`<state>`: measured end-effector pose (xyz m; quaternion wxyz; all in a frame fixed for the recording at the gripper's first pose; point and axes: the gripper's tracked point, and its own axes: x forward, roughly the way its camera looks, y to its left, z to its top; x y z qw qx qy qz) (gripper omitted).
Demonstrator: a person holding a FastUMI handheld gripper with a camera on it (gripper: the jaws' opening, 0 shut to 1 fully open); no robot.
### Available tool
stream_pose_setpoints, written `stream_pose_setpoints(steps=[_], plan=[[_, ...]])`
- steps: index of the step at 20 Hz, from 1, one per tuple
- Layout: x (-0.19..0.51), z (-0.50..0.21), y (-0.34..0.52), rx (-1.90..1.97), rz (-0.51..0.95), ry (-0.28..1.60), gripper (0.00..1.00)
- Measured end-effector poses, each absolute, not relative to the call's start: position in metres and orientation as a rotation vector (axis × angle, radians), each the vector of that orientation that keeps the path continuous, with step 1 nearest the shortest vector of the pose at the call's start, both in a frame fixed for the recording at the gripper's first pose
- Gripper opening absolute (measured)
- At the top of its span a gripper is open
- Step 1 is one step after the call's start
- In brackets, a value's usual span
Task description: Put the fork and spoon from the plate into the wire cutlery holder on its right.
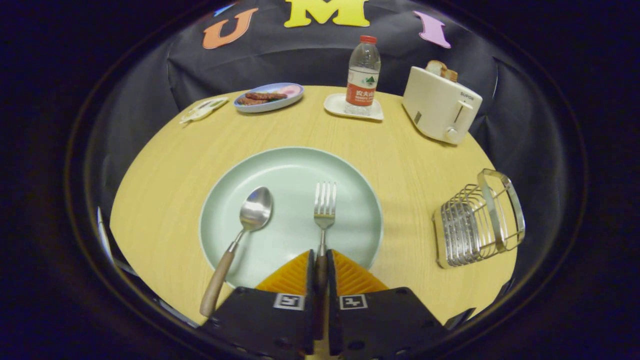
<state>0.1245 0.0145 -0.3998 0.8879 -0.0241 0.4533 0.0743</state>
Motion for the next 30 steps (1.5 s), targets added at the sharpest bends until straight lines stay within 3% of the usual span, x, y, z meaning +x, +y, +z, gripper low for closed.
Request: stream_pose_setpoints(steps=[2, 6, 21, 30], plan=[[0.119, -0.392, 0.014, -0.058, 0.161, 0.949, 0.03], [0.108, -0.381, 0.012, -0.026, 0.208, 0.96, 0.01], [0.1, -0.27, -0.115, 0.023, 0.161, 0.908, 0.01], [0.077, -0.28, -0.167, 0.024, 0.139, 1.122, 0.01]])
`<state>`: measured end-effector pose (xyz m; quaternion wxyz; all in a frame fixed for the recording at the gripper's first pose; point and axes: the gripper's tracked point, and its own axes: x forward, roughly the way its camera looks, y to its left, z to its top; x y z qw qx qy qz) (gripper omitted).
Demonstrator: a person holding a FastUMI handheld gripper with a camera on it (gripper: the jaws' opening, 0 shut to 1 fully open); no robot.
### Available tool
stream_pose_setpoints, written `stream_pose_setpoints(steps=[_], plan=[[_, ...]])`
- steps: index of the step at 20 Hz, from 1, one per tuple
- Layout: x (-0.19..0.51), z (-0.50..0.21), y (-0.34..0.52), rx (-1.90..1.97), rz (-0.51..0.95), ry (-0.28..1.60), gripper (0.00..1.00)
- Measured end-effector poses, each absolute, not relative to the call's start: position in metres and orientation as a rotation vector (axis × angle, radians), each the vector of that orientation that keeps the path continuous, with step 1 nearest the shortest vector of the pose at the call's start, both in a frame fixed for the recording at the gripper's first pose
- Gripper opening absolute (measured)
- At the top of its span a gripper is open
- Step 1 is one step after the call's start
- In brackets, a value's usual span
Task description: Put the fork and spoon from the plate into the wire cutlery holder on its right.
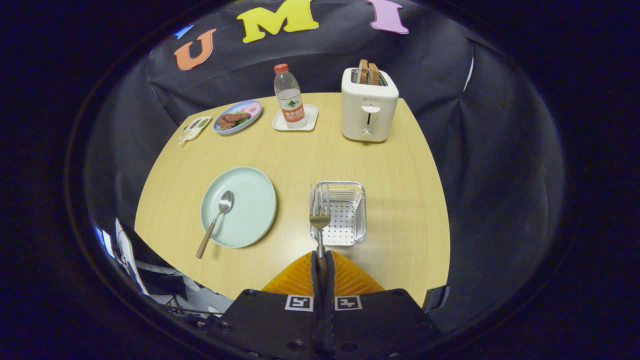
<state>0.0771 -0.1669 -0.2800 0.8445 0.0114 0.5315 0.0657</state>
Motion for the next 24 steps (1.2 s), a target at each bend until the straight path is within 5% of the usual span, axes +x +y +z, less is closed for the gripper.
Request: stream_pose_setpoints(steps=[14, 24], plan=[[0.089, -0.306, -0.176, 0.128, 0.045, 1.518, 0.02], [0.123, -0.291, -0.162, 0.07, 0.032, 1.419, 0.11]])
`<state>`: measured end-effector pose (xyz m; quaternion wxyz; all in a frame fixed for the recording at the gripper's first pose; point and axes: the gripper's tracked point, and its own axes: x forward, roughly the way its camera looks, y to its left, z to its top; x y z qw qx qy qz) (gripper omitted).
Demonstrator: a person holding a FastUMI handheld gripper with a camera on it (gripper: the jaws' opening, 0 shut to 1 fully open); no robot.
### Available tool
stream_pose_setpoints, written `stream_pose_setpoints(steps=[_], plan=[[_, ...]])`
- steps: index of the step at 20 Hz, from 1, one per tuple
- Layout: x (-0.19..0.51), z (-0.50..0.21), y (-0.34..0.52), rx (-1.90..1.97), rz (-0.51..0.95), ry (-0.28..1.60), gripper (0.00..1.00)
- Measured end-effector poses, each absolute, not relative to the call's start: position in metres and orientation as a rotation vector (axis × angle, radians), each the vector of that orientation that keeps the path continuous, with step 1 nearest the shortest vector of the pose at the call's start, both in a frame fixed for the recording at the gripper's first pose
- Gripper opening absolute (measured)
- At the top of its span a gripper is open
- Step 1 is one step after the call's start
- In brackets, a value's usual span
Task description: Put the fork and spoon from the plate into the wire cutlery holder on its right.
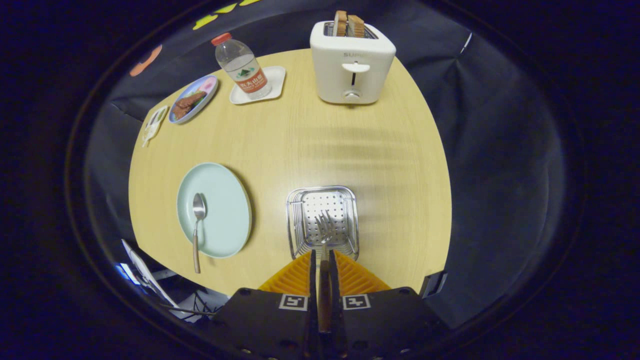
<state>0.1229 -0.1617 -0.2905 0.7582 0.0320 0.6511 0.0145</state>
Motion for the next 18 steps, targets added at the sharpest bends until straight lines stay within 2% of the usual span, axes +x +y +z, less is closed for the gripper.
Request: stream_pose_setpoints(steps=[2, 4, 5, 8, 9, 12, 18], plan=[[0.131, -0.284, -0.161, 0.055, 0.029, 1.357, 0.11], [0.133, -0.276, -0.153, 0.055, 0.049, 1.306, 0.2], [0.135, -0.272, -0.148, 0.062, 0.062, 1.28, 0.29], [0.136, -0.262, -0.129, 0.074, 0.104, 1.209, 0.44], [0.136, -0.26, -0.123, 0.07, 0.115, 1.189, 0.55], [0.134, -0.256, -0.099, 0.051, 0.15, 1.143, 0.8], [0.117, -0.281, -0.035, 0.03, 0.212, 1.147, 0.8]])
